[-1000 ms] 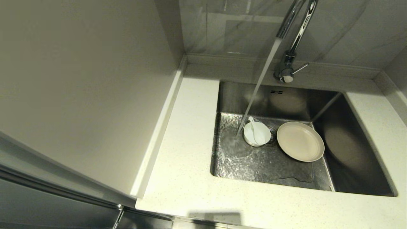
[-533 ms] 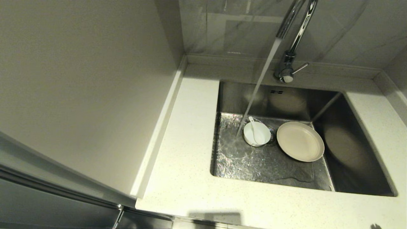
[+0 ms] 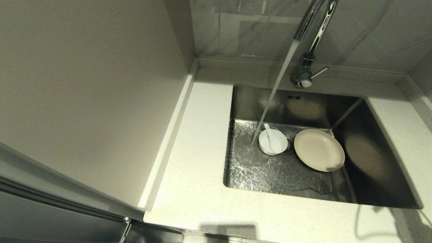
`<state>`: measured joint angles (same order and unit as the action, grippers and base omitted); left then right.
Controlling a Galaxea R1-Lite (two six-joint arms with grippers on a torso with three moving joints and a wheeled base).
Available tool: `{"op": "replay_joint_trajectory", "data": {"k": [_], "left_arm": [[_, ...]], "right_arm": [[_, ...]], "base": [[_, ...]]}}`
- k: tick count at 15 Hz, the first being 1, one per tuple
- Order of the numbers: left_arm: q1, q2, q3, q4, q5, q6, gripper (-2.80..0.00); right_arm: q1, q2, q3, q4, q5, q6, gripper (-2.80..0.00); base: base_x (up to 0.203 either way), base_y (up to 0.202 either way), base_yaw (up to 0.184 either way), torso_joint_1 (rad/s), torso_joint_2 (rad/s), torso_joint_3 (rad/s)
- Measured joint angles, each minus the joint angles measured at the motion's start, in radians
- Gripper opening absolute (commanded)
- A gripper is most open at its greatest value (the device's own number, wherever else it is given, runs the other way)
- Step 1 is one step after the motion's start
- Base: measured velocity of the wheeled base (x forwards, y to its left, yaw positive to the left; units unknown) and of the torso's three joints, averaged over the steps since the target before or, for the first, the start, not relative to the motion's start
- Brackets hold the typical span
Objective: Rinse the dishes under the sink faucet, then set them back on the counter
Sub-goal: Turn off the faucet
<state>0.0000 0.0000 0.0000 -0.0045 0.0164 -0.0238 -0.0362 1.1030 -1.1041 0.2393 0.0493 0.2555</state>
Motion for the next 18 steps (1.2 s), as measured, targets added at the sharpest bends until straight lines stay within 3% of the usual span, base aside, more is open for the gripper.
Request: {"op": "replay_joint_trajectory", "data": {"k": [4,8,12,18], "left_arm": [[0.000,0.000,0.000,0.000,0.000,-0.001,-2.80],[0.000,0.000,0.000,0.000,0.000,0.000,-2.80],[0.000,0.000,0.000,0.000,0.000,0.000,-2.80],[0.000,0.000,0.000,0.000,0.000,0.000,-2.80]], "right_arm": [[0.008,0.338,-0.431,0.173,0.086,0.290,-2.80],[0.017,0.569,-0.641,0.243,0.239,0.571,-2.80],[0.025,0.732,-0.832,0.228,0.291,0.584,-2.80],[0.038,0.876,-0.883,0.026,0.254,0.448,-2.80]], "base": [[0.000,0.000,0.000,0.000,0.00,0.000],[0.000,0.000,0.000,0.000,0.00,0.000],[0.000,0.000,0.000,0.000,0.00,0.000],[0.000,0.000,0.000,0.000,0.00,0.000]]}}
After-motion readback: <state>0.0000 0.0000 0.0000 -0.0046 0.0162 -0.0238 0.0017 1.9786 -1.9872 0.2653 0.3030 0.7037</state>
